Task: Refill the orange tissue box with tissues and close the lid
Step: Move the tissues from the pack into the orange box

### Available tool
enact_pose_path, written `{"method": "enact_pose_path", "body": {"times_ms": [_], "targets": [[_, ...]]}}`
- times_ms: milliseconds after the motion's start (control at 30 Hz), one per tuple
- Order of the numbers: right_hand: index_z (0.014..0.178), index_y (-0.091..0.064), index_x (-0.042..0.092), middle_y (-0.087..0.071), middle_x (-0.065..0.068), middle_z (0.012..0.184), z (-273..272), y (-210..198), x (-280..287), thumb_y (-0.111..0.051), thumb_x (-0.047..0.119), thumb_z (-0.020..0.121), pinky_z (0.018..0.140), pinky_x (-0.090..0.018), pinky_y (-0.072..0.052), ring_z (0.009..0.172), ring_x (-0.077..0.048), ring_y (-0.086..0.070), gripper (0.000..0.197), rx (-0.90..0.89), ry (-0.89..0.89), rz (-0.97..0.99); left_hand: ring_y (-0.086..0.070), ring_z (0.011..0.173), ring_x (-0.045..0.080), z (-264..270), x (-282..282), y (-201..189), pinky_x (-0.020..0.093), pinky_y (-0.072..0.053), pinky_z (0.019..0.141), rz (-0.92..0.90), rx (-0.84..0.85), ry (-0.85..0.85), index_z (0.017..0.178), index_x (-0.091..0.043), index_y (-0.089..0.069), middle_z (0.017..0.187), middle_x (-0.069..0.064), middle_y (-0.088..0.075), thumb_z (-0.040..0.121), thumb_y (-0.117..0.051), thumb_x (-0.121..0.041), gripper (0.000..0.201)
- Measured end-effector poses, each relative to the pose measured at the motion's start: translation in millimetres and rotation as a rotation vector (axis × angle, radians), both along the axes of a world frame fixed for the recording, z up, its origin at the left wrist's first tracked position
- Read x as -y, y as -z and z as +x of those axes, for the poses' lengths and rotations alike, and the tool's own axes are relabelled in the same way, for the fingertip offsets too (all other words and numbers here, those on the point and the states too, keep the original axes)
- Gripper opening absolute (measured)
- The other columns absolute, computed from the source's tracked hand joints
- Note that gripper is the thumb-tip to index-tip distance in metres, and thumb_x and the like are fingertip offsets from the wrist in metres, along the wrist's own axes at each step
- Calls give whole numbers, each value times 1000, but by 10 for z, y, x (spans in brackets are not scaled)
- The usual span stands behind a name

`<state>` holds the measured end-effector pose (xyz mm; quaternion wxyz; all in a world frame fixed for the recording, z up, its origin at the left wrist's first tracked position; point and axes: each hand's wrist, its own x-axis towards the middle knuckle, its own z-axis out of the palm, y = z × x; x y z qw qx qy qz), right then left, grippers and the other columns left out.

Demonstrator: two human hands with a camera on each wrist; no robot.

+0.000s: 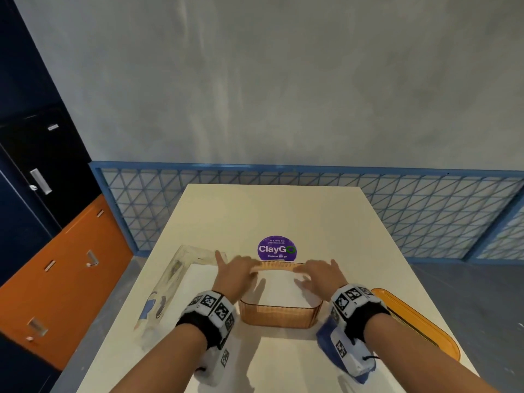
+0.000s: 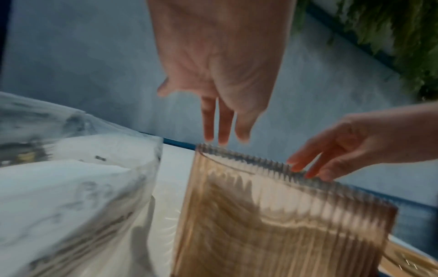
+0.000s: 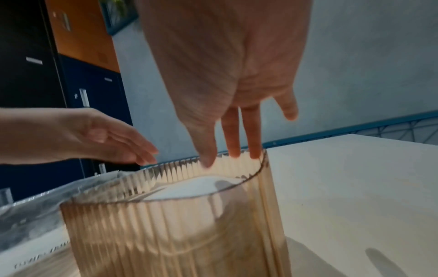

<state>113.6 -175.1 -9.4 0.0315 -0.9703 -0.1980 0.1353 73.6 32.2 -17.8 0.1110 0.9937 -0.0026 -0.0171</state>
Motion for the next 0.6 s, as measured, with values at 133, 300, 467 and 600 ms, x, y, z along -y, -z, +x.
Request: {"method": "enact_pose_path", "body": {"times_ms": [133, 300, 467, 600], "targets": [[141, -37, 31, -47, 1, 137, 65, 8, 172, -39, 29, 98, 105, -40, -32, 129, -20, -42, 43, 137, 169, 137, -53, 118, 21, -21, -485, 136, 44, -34, 105, -101, 232, -349, 122, -20, -57, 128, 1, -55, 95, -42, -12, 32], [145, -32, 25, -47, -8, 142, 129, 125, 186, -40, 23, 99, 107, -31, -35, 131, -24, -43, 47, -108, 255, 261, -36, 135, 29, -103, -725, 512, 37, -33, 112, 63, -339, -480, 140, -8, -33, 147, 13, -32, 98, -39, -38, 53], [139, -43, 16, -49, -8, 143, 94, 113, 162, -39, 10, 98, 104, -24, -33, 131, -23, -46, 41, -114, 227, 292, -43, 129, 27, -131, -626, 727, 36, -42, 106, 73, -417, -582, 135, -8, -40, 144, 14, -35, 86, -53, -54, 68], [144, -35, 16, -43, -9, 147, 84, 127, 173, -37, 13, 100, 106, -23, -31, 134, -23, -43, 45, -134, 244, 285, -41, 128, 29, -140, -597, 730, 39, -44, 102, 30, -391, -636, 133, -9, -41, 145, 15, -32, 91, -49, -47, 57]]}}
